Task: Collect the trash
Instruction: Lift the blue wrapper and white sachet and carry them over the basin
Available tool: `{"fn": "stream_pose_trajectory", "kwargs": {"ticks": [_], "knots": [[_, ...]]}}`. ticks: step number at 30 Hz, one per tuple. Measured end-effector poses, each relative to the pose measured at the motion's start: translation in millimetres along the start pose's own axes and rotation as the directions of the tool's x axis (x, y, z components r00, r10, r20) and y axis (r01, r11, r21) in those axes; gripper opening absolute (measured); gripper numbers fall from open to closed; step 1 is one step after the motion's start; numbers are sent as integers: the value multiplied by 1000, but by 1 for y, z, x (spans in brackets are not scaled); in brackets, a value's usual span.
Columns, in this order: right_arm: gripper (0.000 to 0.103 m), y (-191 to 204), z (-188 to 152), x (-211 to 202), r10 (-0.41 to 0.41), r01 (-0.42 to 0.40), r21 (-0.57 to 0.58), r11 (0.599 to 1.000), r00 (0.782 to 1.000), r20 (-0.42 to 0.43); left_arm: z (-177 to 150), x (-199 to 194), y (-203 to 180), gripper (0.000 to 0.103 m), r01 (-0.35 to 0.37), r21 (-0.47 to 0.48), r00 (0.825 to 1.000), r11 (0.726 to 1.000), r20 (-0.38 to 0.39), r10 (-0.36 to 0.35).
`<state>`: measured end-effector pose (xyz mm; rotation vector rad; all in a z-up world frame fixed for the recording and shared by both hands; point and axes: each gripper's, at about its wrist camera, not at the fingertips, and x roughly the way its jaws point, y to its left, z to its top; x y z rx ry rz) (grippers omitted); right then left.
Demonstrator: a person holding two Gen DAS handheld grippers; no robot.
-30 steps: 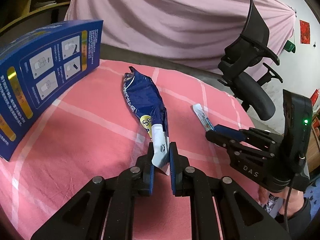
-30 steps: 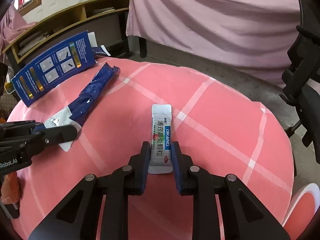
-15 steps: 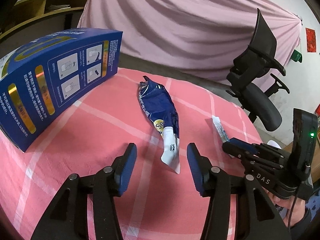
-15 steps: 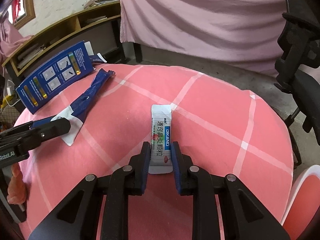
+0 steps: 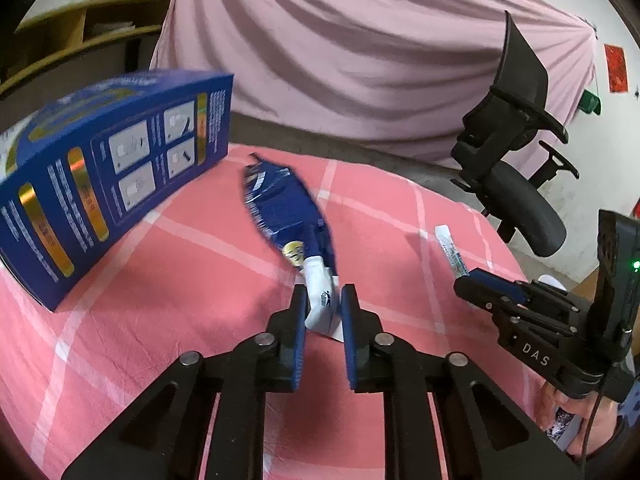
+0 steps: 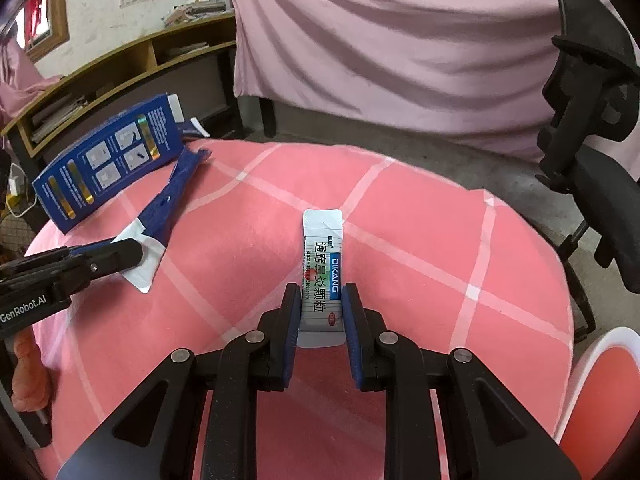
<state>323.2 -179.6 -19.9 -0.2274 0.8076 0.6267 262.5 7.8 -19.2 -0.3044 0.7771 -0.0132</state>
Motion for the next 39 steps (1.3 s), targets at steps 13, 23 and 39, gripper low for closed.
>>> {"fn": "stream_pose_trajectory", "kwargs": {"ticks": [13, 23, 39], "knots": [[19, -8, -14, -49, -26, 12, 64, 998, 974, 225, -20, -30, -58, 3, -161, 241, 973, 957, 203, 112], [19, -15, -41, -119, -87, 46, 95, 994, 863, 497, -31, -81, -98, 3, -133, 293, 922, 947, 388, 9], [19, -56, -96, -215, -404, 255, 320, 912, 690, 601, -47, -120, -204, 3, -34, 498, 841, 866, 483, -244]]}}
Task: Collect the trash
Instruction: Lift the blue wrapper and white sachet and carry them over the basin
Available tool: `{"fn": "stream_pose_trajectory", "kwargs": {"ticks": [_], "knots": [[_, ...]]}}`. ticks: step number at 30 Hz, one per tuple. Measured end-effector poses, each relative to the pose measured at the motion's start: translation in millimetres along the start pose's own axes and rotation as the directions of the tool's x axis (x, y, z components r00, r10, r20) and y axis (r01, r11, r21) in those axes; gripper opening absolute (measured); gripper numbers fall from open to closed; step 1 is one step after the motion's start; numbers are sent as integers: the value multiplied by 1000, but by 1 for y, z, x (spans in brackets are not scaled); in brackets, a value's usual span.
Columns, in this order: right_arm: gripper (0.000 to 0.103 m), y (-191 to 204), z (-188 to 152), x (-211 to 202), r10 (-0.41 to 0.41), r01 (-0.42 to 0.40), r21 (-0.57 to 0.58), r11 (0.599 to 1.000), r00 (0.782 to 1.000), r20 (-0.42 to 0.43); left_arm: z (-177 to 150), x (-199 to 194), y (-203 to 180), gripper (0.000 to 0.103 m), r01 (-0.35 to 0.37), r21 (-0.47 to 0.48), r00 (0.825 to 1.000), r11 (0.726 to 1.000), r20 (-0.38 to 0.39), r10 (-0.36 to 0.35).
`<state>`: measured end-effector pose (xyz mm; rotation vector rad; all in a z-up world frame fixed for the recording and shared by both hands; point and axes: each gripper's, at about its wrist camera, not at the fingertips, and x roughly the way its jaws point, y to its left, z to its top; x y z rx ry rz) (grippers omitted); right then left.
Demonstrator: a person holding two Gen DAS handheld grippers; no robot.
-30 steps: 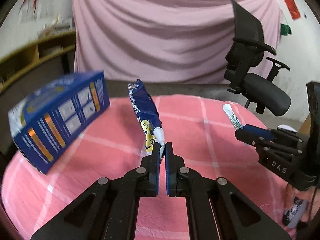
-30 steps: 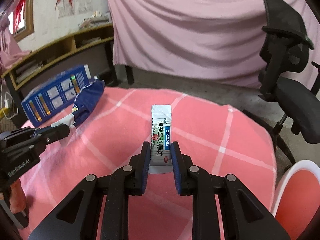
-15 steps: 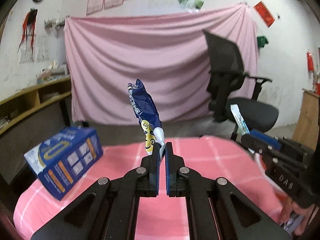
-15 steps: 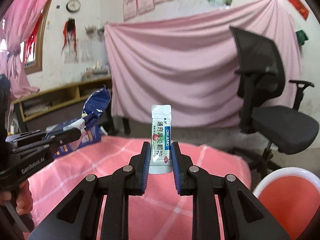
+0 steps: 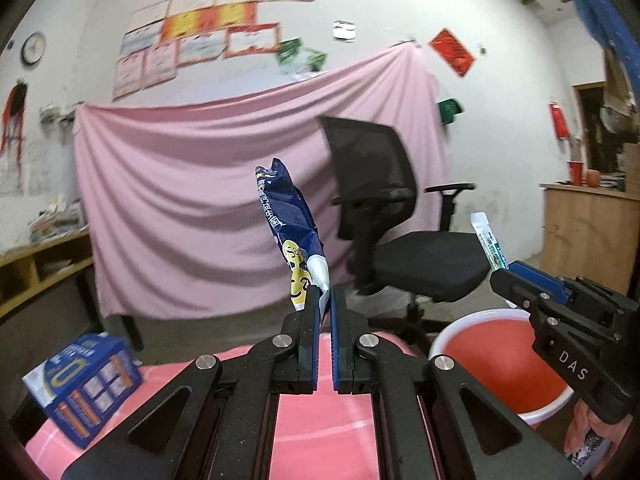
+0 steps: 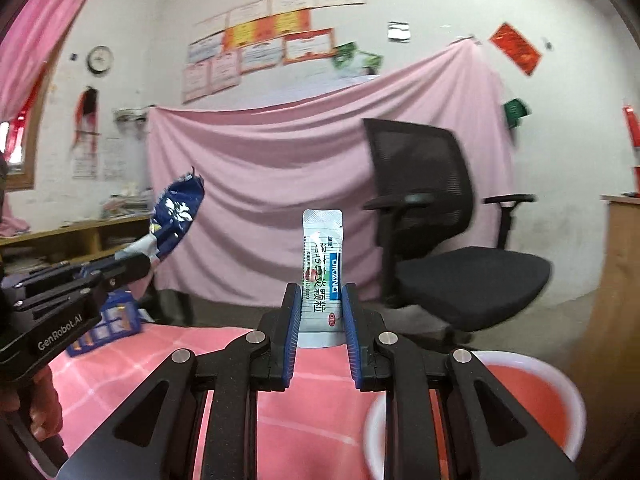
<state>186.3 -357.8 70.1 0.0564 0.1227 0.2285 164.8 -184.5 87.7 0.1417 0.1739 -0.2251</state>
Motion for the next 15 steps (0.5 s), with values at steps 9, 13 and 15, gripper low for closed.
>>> {"fn": "stream_pose_trajectory", "kwargs": {"ticks": [9, 13, 15], "knots": [[19, -57, -3, -23, -165, 164, 99, 981, 986, -3, 6, 26, -82, 3, 133, 114, 991, 985, 7, -135], [19, -77, -6, -24, -208, 210, 140, 968, 978, -31, 7, 40, -104, 3, 177, 127, 984, 976, -10, -177], [19, -88, -8, -24, -228, 233, 169, 958, 972, -51, 8, 48, -113, 3, 197, 128, 980, 972, -24, -195]]}}
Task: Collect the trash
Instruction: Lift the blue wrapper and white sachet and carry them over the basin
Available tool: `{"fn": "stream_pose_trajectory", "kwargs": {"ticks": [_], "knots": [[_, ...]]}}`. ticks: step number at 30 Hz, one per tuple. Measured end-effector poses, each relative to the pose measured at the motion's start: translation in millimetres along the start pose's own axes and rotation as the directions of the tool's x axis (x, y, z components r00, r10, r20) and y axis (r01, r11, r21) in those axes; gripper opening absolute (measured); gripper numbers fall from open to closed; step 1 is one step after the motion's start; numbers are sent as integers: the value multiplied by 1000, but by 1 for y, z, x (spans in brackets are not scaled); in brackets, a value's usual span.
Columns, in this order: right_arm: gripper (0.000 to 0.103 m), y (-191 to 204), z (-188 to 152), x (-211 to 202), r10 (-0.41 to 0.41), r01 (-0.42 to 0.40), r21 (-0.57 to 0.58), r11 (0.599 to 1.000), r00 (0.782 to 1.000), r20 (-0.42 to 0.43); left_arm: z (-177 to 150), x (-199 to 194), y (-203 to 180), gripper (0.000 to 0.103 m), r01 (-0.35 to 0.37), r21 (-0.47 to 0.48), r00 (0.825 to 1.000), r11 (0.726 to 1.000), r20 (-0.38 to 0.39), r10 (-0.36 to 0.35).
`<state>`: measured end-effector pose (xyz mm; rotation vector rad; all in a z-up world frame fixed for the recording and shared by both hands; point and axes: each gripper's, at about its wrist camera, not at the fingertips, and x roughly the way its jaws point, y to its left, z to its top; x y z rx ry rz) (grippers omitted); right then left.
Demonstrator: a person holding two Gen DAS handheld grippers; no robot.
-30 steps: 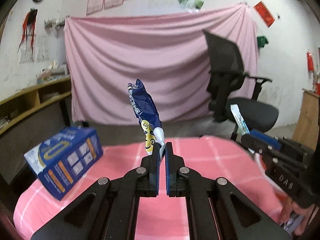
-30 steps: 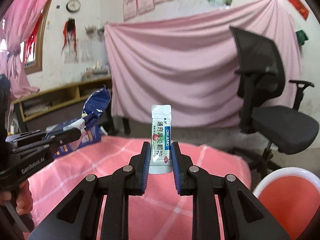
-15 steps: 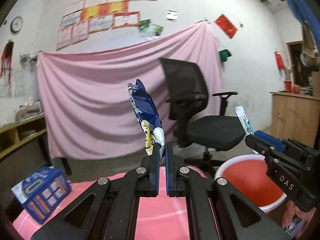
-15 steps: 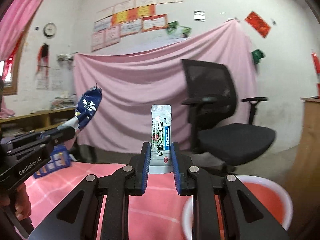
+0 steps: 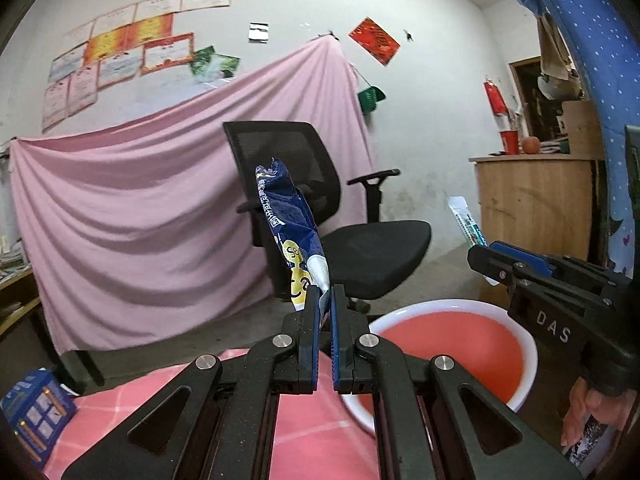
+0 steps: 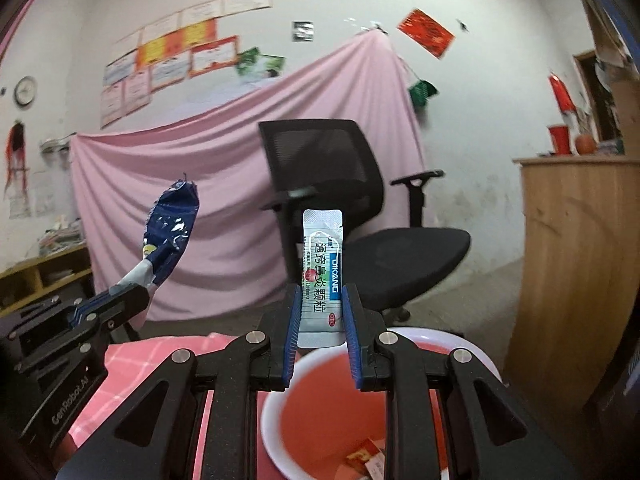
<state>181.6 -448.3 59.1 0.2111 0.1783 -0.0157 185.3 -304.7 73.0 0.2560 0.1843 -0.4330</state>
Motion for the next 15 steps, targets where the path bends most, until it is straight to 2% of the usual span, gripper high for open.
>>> {"fn": "stream_pose_trajectory", "kwargs": {"ticks": [4, 9, 15], "knots": [[19, -15, -2, 4, -22, 24, 48, 999, 999, -37, -4, 9, -11, 3, 43, -2, 999, 999, -32, -43], [19, -16, -6, 13, -17, 23, 56, 998, 994, -104, -11, 22, -14, 3, 121, -23, 986, 992, -114, -123], [20, -13, -12, 21, -9, 16, 43, 999, 989, -150, -18, 28, -16, 3, 151, -37, 974, 988, -165, -155]]}}
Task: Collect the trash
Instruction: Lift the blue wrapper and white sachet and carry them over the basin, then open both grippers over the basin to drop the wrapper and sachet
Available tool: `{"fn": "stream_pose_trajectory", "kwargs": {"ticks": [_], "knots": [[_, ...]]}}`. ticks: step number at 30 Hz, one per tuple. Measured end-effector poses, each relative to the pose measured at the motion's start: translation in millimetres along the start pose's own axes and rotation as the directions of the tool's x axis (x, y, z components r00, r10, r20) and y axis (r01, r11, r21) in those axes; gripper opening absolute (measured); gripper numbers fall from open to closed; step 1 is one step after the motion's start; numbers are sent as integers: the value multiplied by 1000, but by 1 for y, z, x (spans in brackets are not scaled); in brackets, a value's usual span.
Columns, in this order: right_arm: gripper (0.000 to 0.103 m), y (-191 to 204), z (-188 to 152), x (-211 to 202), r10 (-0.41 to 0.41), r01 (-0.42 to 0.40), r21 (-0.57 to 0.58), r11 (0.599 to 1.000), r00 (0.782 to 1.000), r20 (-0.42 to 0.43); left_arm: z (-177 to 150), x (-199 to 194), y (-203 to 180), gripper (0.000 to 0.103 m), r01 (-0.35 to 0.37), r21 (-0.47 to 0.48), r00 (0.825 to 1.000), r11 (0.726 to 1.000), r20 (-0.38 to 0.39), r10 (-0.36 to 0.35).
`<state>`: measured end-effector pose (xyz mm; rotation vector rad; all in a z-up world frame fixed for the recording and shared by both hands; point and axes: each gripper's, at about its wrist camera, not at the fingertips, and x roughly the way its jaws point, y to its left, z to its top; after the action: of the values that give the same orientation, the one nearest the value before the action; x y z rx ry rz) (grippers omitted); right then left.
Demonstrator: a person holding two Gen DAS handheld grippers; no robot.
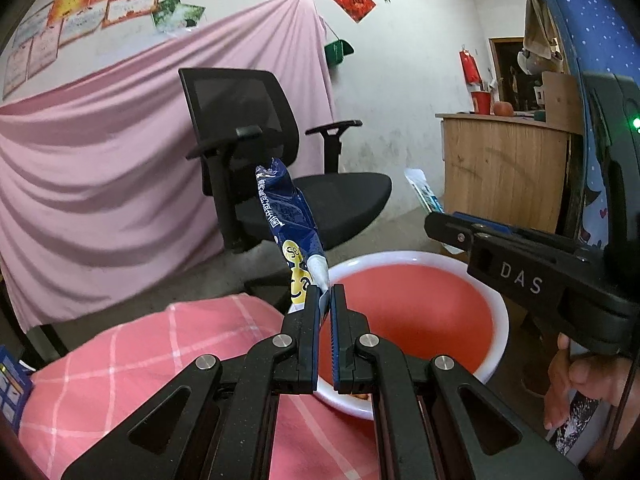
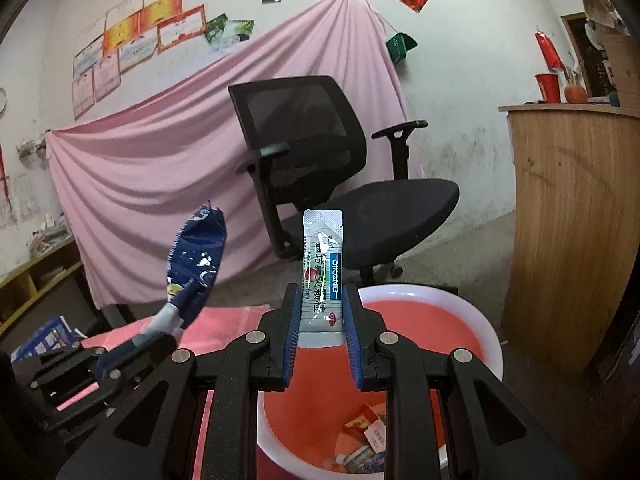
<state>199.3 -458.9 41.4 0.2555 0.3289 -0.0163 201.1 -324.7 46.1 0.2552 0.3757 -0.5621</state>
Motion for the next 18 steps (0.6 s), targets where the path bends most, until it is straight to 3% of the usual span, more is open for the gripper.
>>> {"fn": "stream_pose_trajectory", "kwargs": {"ticks": [18], "knots": [[23, -8, -5, 16, -29, 31, 16, 999, 994, -101, -5, 13, 6, 4, 72, -17, 994, 997, -77, -73]]}}
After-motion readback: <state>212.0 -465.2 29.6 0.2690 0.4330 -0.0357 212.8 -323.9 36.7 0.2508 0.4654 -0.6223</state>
